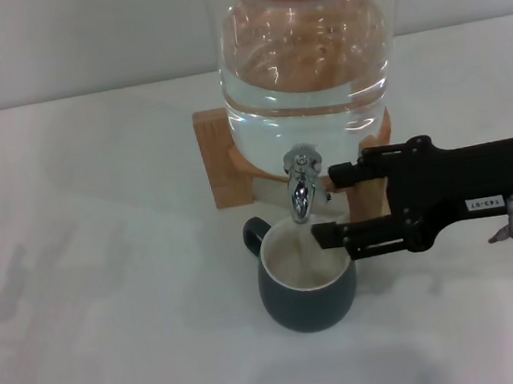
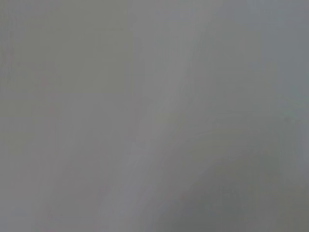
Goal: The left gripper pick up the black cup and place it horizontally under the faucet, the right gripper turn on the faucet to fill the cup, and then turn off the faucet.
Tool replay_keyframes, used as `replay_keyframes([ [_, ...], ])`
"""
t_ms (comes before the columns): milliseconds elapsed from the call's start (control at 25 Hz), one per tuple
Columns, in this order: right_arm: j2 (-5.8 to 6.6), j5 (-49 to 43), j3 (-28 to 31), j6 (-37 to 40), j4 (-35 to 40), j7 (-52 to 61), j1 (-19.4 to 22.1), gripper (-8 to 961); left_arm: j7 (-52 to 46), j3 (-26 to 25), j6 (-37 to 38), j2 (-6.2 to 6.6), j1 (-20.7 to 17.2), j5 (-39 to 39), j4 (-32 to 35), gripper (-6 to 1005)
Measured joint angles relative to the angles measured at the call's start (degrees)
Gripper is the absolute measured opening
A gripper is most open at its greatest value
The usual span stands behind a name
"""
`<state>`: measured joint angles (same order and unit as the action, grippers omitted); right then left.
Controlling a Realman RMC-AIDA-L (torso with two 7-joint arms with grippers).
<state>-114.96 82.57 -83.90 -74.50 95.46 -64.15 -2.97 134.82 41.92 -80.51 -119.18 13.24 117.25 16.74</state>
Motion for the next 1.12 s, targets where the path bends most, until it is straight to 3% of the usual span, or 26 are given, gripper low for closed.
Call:
replay_keyframes([
  [560,-0.4,3.0,3.9,-0.3,0.8,-6.9,6.3,766,1.3,-0.1,0.5,0.0,-0.1,0.1,0.0,591],
  [880,-0.72,10.4,3.8,0.6,0.3,-14.4,11.6,766,1.3,-0.4,0.6,0.0,-0.2,0.3,0.0,591],
  [1120,-0.91,12.0,0.3,3.6,0.3,-15.8,13.6,766,1.3,-0.2,0.5,0.0,0.0,0.3,0.0,591],
])
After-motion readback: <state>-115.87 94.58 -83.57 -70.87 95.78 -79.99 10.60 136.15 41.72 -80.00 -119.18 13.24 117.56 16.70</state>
